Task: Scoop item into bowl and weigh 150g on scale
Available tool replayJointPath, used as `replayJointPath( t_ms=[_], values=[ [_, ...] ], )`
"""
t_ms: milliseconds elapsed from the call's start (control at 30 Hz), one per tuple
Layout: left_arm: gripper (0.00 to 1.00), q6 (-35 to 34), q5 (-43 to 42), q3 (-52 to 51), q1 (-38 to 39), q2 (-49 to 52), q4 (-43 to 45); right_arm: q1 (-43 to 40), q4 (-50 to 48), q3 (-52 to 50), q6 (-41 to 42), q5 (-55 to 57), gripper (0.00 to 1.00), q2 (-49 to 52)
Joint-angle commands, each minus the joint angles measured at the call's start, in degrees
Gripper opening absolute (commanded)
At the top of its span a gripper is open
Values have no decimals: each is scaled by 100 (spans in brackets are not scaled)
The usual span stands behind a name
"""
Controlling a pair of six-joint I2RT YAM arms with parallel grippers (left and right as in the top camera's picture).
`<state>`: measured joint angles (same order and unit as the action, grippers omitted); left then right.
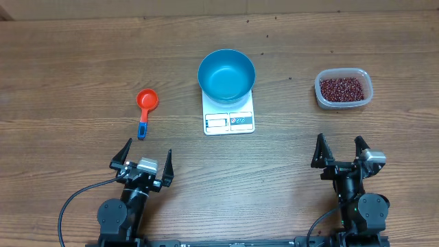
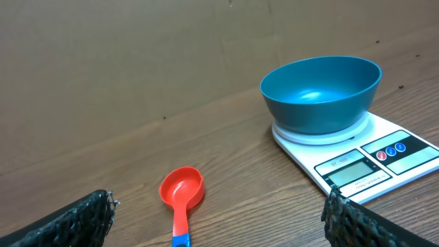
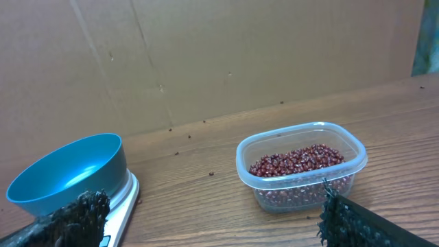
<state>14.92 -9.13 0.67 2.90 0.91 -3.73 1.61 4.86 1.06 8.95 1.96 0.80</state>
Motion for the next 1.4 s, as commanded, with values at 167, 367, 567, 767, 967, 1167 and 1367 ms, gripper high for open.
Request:
replayJointPath(
  t_ms=[167, 367, 567, 767, 967, 1167, 1367],
  values=[
    [100, -81, 57, -39, -26, -66, 9, 26, -33, -59, -9, 79, 100, -63],
    [99, -79, 79, -39, -26, -66, 9, 26, -33, -59, -9, 79, 100, -63],
    [100, -81, 74, -39, -26, -66, 11, 26, -33, -59, -9, 76, 100, -63],
    [100, -83, 66, -39, -26, -66, 11, 26, -33, -59, -9, 79, 100, -63],
    [100, -81, 76, 24, -26, -66, -11, 26, -35, -59, -9, 79, 100, -63],
    [100, -81, 74, 201, -28, -63, -46, 26, -33, -59, -9, 79, 100, -63],
    [100, -83, 72, 476, -26, -55, -299, 26, -35, -59, -9, 76, 100, -63]
  ],
)
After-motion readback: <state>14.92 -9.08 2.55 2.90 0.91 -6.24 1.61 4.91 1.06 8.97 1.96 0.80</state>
